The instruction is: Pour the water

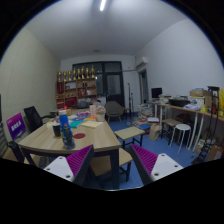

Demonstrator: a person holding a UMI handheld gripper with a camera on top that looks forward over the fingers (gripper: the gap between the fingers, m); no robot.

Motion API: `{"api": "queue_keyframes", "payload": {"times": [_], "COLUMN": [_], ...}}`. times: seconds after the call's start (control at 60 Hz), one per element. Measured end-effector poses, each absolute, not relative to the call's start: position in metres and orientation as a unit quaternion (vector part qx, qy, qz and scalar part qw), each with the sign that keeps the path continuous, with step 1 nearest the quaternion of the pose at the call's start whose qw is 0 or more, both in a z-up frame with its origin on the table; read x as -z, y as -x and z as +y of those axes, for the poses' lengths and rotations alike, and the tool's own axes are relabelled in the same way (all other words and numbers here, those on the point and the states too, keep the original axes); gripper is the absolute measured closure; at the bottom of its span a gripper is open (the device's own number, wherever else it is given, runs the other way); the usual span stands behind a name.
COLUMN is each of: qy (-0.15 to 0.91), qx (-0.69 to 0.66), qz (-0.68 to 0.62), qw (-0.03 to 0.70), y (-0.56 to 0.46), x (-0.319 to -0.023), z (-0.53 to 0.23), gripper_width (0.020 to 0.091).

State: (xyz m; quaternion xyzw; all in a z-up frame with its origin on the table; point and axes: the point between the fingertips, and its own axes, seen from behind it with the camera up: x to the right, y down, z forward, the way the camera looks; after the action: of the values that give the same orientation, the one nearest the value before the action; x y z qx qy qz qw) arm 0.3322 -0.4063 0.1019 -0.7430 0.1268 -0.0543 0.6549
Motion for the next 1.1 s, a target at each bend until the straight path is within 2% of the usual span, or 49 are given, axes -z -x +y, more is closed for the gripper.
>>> {"api": "queue_keyframes", "payload": {"times": [0.317,0.5,0.633,0.8,1.1], "qy": [0.740,0.722,0.726,0.731,0.719], "qx": [0.062,0.033,0.011,-0.006,0.059], "qz": [0.127,0.101,0.068,0.037,0.051], "qw": [0.658,0.684,0.685,0.682,0.690], "y": [-0.325,-0.275,-0.231,-0.161,-0.142], "x": [-0.106,-0.119,-0.107,-0.071,-0.063], "z": [-0.405,-0.361,-0.309,-0.229,-0.124], "gripper_width": [0.0275,0.0278,0.0277,0.0275,0.0272]}}
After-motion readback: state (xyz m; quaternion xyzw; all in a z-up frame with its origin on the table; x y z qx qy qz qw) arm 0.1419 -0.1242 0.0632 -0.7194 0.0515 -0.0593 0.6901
